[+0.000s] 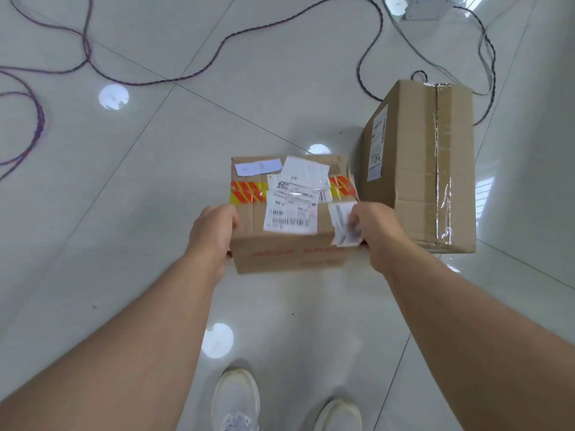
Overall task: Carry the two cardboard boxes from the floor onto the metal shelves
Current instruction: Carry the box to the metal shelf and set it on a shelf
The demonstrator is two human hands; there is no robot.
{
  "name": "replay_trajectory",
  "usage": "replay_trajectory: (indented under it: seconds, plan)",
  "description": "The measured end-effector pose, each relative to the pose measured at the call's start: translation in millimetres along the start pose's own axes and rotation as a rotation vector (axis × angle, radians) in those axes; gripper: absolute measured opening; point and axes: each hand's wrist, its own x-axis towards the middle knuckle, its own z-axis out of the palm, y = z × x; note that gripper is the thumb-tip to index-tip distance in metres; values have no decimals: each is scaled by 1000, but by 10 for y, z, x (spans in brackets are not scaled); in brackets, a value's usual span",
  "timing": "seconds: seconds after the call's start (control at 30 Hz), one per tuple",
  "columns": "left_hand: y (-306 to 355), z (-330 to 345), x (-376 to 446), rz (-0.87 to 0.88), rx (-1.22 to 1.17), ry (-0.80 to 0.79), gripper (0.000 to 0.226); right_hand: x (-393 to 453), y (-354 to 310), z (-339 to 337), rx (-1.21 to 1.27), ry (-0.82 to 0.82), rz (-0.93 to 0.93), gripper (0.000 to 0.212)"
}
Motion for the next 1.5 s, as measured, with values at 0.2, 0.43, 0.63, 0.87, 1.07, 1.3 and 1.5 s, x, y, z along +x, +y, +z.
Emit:
replay_trajectory:
  seconds: [0.2, 0.43, 0.63, 0.87, 1.07, 1.3, 1.5]
  plan:
    - [-53, -10, -61, 58, -73, 33, 32, -140, 82, 79, 124, -1, -72, 20]
    - [-194, -37, -13, 82, -69, 49, 25, -132, 66, 149, 95, 2, -89, 14]
    - [-154, -46, -19, 136, -75, 83, 14, -145, 72, 168, 85, 4, -87, 15]
    - [33, -74, -234, 210, -42, 108, 19, -373, -11, 63, 137, 12, -80, 14]
    - [386, -232, -731, 246, 0, 124, 18, -867, -260, -185, 190, 4, -113, 19]
    - [860, -362, -1565, 334, 28, 127, 27, -1611, -574, -670, 227, 21, -165, 7]
    - [1066, -456, -2335, 375, 37, 106, 27, -2307, -632, -1104, 265, 49, -196, 22]
